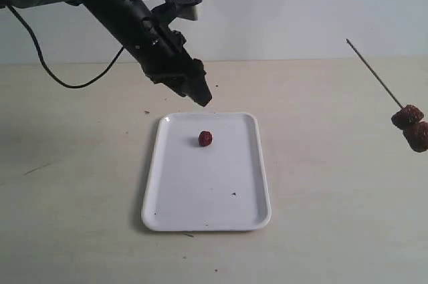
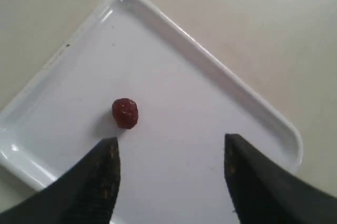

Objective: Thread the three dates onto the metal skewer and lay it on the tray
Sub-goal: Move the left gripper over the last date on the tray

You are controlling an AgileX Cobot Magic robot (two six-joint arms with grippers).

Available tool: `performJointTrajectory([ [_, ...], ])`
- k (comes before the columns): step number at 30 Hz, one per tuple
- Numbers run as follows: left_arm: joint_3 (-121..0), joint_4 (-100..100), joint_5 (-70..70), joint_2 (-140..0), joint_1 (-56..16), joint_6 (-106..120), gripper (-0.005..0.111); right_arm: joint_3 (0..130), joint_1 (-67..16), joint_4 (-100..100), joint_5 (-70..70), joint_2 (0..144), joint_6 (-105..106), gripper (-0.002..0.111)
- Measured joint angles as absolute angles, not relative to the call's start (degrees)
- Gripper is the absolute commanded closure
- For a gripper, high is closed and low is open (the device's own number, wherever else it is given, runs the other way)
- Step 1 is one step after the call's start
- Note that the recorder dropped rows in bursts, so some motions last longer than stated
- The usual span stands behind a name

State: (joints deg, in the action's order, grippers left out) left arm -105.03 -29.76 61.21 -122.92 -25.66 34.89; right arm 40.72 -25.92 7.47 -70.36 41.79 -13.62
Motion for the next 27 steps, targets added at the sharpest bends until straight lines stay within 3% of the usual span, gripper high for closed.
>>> performJointTrajectory([
  [8, -108.95, -14.18, 58.03, -123.67, -29.61, 25.66, 0.049, 40.72, -25.92, 7.47, -70.36, 41.79, -11.28, 0.108],
  [16, -117.26, 1.94, 64.66, -127.06, -30.87, 9.29, 0.049, 40.72, -25.92, 7.47, -70.14, 41.79, -9.64, 0.108],
  [27, -120.2, 4.22, 64.28, -131.14, -29.15, 6.38, 0.049, 40.72, -25.92, 7.47, -70.37, 41.79, -9.54, 0.108],
])
